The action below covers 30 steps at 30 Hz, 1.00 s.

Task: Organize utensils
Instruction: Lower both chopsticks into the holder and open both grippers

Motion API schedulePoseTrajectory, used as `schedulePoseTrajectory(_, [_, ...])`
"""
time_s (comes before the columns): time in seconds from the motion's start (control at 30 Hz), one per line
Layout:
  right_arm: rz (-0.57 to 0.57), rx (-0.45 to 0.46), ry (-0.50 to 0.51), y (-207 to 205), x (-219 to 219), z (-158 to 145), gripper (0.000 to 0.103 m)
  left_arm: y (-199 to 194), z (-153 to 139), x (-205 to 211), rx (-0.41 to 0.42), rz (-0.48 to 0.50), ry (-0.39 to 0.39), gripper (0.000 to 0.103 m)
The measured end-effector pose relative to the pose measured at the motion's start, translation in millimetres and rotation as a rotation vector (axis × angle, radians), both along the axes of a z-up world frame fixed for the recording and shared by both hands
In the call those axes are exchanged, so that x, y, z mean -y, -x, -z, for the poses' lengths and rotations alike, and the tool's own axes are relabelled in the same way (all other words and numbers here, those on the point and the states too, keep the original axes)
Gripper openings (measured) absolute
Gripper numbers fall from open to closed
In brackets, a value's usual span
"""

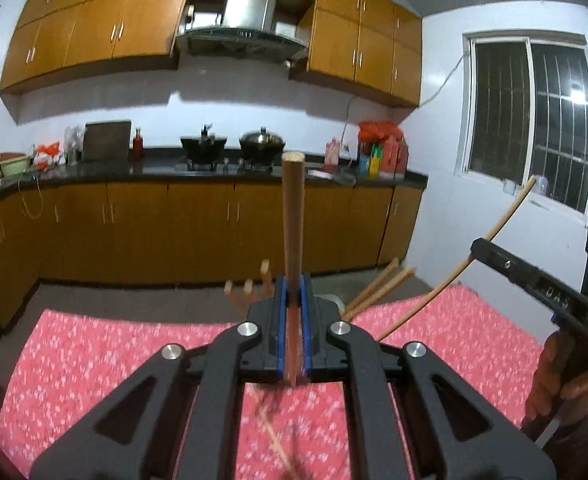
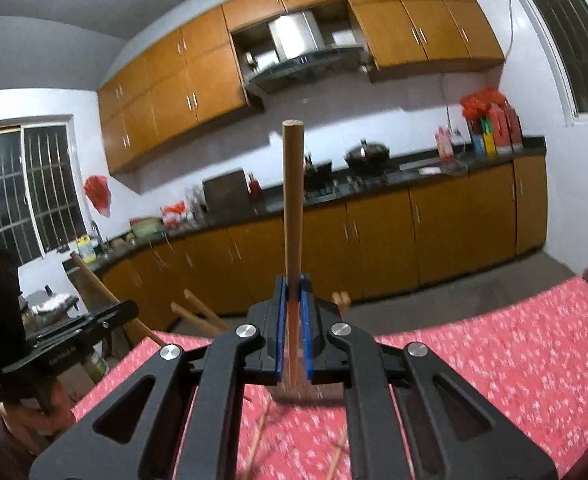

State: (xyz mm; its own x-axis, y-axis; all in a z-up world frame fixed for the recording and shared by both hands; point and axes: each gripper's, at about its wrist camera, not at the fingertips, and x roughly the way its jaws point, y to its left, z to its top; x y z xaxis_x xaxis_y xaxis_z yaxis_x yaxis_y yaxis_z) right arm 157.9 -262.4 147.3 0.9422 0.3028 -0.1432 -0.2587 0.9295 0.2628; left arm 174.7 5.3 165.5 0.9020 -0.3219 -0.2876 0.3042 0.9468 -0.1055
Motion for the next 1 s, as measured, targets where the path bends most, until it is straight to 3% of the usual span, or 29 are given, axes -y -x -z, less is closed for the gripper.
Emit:
schedulePoseTrajectory(0.23, [0.063, 0.102, 0.026, -24, -19, -7, 0.008, -23, -30, 7, 0.107, -0.081, 0.074, 0.008])
schedulePoseTrajectory(0.4, [0.063, 0.017, 0.081, -59, -33, 17, 0.008, -44, -23, 11, 0.144, -0.160, 0.090, 0.008])
schedulePoseTrajectory(0.8, [0.028, -0.107, 0.126, -83, -46, 41, 0.009, -85, 23, 25, -0.018, -0.111, 0.077, 0.008])
schedulePoseTrajectory(0.87, [0.022, -0.112, 0.122, -83, -46, 41, 0.022, -86, 27, 24, -0.033, -0.108, 0.079, 0.013])
schedulePoseTrajectory(0.9, [0.025, -0.106, 0.119, -81, -45, 41, 0.036, -86, 28, 24, -0.032, -0.106, 0.079, 0.018])
schedulePoseTrajectory(0.93, [0.033, -0.090, 0.116, -77, -44, 40, 0.042, -84, 28, 23, -0.027, -0.109, 0.077, 0.022])
schedulePoseTrajectory(1.0, [0.031, -0.082, 0.116, -73, -43, 37, 0.042, -82, 28, 22, -0.019, -0.108, 0.076, 0.024])
